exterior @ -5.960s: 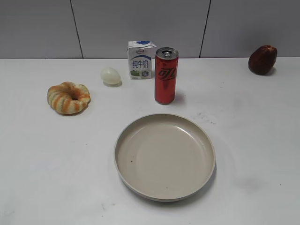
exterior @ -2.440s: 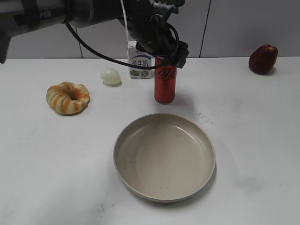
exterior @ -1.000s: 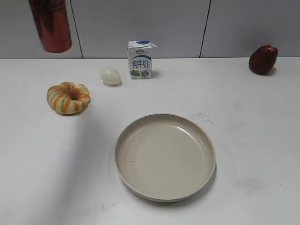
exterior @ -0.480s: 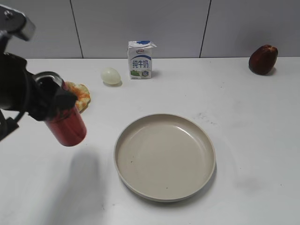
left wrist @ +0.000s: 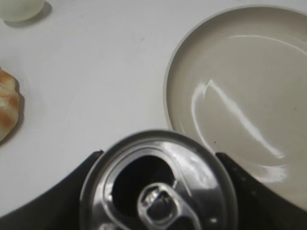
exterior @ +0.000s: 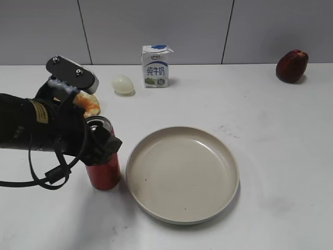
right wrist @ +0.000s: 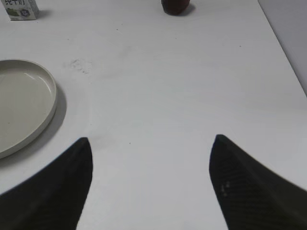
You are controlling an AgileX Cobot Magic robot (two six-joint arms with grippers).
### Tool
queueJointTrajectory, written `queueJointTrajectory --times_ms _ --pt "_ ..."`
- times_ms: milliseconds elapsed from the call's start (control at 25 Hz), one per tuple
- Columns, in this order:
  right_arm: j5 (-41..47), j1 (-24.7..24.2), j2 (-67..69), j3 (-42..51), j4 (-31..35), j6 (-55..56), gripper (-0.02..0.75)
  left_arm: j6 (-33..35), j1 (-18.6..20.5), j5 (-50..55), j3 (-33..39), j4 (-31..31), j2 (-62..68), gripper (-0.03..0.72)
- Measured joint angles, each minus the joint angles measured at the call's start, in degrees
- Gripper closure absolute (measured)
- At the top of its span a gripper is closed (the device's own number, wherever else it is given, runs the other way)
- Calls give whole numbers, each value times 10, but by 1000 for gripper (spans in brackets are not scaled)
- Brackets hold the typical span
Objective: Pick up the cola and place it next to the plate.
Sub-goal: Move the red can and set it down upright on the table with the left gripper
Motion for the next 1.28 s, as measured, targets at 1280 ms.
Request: queueJointTrajectory --times_ms 1280 --pt "0 0 0 0 0 0 167 0 191 310 -164 5 -205 50"
